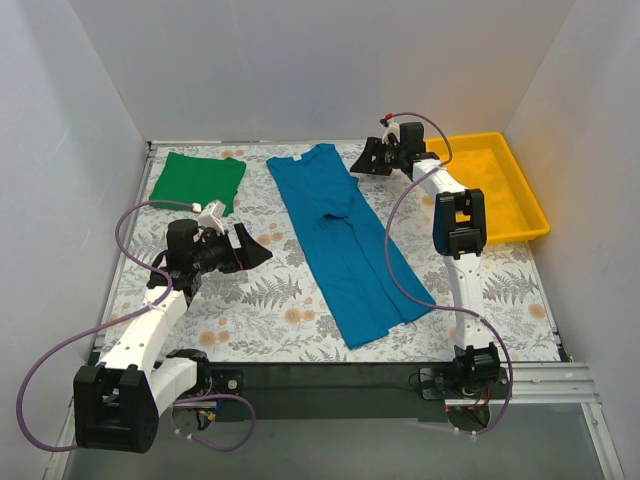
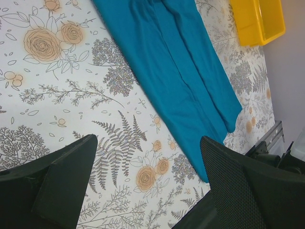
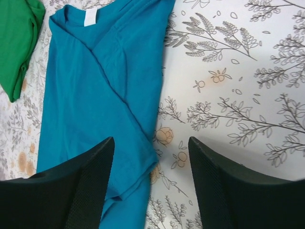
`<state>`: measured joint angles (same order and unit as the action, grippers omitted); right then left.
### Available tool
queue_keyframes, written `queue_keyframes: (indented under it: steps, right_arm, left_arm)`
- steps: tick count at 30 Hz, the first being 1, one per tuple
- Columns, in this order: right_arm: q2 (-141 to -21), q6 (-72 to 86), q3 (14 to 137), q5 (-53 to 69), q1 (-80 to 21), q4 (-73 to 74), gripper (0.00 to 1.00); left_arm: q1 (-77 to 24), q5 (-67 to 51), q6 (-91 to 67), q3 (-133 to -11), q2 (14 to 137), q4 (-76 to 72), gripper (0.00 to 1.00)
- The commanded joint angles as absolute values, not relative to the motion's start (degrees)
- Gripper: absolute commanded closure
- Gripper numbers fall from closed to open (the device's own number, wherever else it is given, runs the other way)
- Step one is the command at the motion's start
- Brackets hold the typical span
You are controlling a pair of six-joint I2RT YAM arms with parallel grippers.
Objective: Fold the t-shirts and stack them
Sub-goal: Fold the tshirt
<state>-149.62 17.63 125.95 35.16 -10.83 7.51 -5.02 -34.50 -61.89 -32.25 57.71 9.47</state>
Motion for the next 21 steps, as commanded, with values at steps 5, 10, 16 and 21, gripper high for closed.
queue_keyframes:
  steps: [5, 10, 16, 21]
  right_arm:
    - [-149.94, 19.34, 125.77, 37.88, -11.69, 4.75, 0.42]
    - [-148.98, 19.25, 124.46, 37.62, -11.69, 4.75, 0.51]
    - [-148.27, 18.81, 122.35, 36.83, -11.69, 4.92, 0.55]
    - [-147.83, 18.46, 120.5, 37.18, -11.69, 5.1, 0.58]
  left_arm:
    - [-5.19, -34.19, -60.91, -33.31, 57.39, 9.67, 0.12]
    - [-5.27, -34.28, -60.91, -33.49, 57.22, 9.76, 0.12]
    - [-5.27, -34.28, -60.91, -33.4, 57.13, 9.76, 0.12]
    - [-5.45, -34.28, -60.91, -33.4, 57.04, 9.67, 0.12]
